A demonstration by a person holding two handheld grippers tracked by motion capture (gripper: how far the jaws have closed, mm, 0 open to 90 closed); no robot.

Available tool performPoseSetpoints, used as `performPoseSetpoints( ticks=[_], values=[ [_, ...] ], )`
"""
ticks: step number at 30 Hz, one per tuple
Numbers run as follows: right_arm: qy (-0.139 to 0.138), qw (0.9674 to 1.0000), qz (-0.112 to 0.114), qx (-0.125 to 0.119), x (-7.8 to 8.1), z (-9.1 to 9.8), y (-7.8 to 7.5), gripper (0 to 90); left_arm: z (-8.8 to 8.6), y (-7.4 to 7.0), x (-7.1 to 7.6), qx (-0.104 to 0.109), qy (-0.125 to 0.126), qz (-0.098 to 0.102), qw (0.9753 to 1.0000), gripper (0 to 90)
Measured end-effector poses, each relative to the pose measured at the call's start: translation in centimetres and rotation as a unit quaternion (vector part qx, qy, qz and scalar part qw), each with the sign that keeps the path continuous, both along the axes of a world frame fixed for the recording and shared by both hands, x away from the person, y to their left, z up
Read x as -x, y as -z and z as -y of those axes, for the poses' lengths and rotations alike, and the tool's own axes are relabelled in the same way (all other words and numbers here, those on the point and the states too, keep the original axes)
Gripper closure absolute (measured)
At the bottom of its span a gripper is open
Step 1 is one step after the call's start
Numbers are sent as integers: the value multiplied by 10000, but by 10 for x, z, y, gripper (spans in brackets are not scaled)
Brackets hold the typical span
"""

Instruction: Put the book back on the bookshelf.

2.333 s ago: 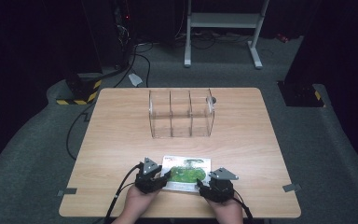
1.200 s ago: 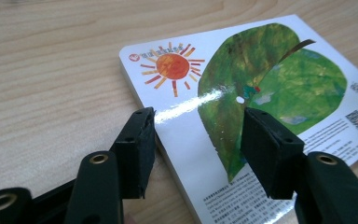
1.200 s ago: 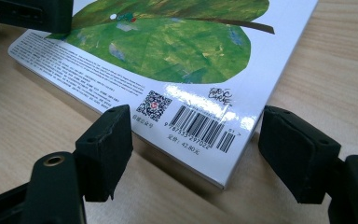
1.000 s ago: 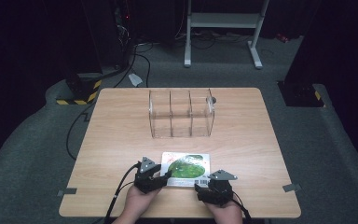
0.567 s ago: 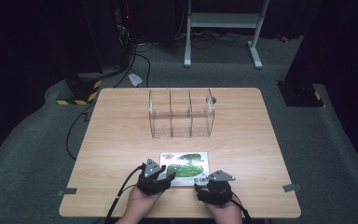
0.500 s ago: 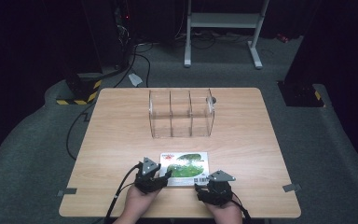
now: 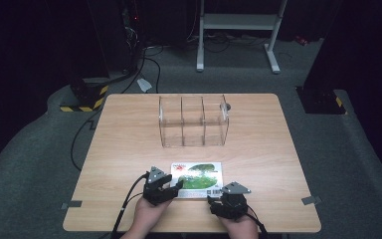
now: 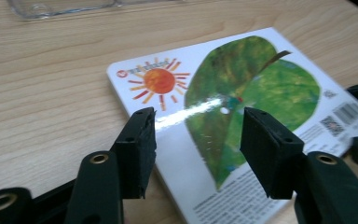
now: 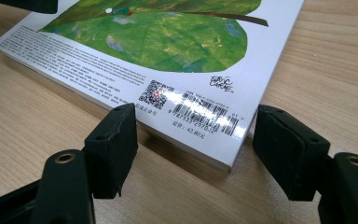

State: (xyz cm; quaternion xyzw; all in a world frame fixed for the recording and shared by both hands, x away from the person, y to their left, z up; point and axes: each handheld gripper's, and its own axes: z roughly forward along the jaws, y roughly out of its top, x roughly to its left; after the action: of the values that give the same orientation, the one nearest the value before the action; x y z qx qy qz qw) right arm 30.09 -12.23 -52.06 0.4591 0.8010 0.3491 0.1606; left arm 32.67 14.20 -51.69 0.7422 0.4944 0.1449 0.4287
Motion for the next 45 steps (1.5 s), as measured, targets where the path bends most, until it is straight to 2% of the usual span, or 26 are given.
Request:
performPoseSetpoints(
  ticks=[1,2,3,6,7,9,12,18,19,20,22,23,24,25,27,29,30,31,32,34,38,40,42,45],
  values=[
    [2,10000,-2,-4,0,0,0,306,0,1,-1,-131,-55,-33,9999,419],
    [-2,10000,-1,-8,0,0,0,307,0,4,-2,-144,-92,-157,9997,403],
    [-5,10000,-1,-9,0,0,0,307,-1,7,-5,-129,-84,-270,9995,389],
    [-8,10000,4,-9,0,0,0,307,1,6,-6,-31,-7,-333,9994,374],
    [-8,10000,6,-2,0,0,0,307,3,6,-5,-40,-13,-324,9995,346],
    [3,10000,1,-2,1,0,0,308,4,6,-5,-130,-15,-262,9996,344],
    [11,10000,0,-3,1,0,0,308,2,4,-4,-20,-34,-257,9997,360],
    [7,10000,17,-4,1,0,0,308,0,-3,-1,42,-46,-34,10000,370],
    [-1,10000,19,-15,1,0,0,309,1,-4,0,116,-50,-18,9999,386],
    [-14,10000,31,5,1,0,0,313,0,-6,1,187,45,34,9998,440],
    [-35,10000,44,24,1,-1,1,323,2,-9,3,438,247,90,9987,437],
    [-104,9999,83,97,3,-3,1,334,8,-11,5,436,433,115,9980,436],
    [-104,9999,83,97,3,-3,1,334,8,-11,5,436,433,115,9980,431],
    [-128,9997,118,176,4,-6,1,333,10,-11,6,215,408,206,9987,427],
    [-126,9997,119,175,4,-6,1,334,9,-11,5,154,327,220,9991,422],
    [-150,9997,127,151,4,-4,1,337,1,-7,0,-7,14,176,9998,390],
    [-150,9997,125,142,3,-4,1,337,-3,-5,-3,-30,-59,124,9999,383],
    [-150,9997,128,145,4,-4,1,337,-3,-5,-3,-30,-59,124,9999,371],
    [-144,9997,128,145,4,-5,1,337,-6,0,-7,-44,-140,-65,9999,360],
    [-145,9997,128,150,4,-5,1,337,-7,1,-8,-43,-170,-118,9998,354],
    [-141,9997,139,158,4,-5,1,337,-3,5,-9,41,-43,-286,9996,352],
    [-145,9997,138,152,4,-5,1,337,-1,6,-9,-17,-58,-261,9996,339],
    [-145,9997,145,154,4,-5,1,337,-2,5,-9,73,-96,-299,9995,343],
    [-156,9996,163,165,4,-4,2,337,-4,3,-7,122,-116,-252,9995,359]
  ],
)
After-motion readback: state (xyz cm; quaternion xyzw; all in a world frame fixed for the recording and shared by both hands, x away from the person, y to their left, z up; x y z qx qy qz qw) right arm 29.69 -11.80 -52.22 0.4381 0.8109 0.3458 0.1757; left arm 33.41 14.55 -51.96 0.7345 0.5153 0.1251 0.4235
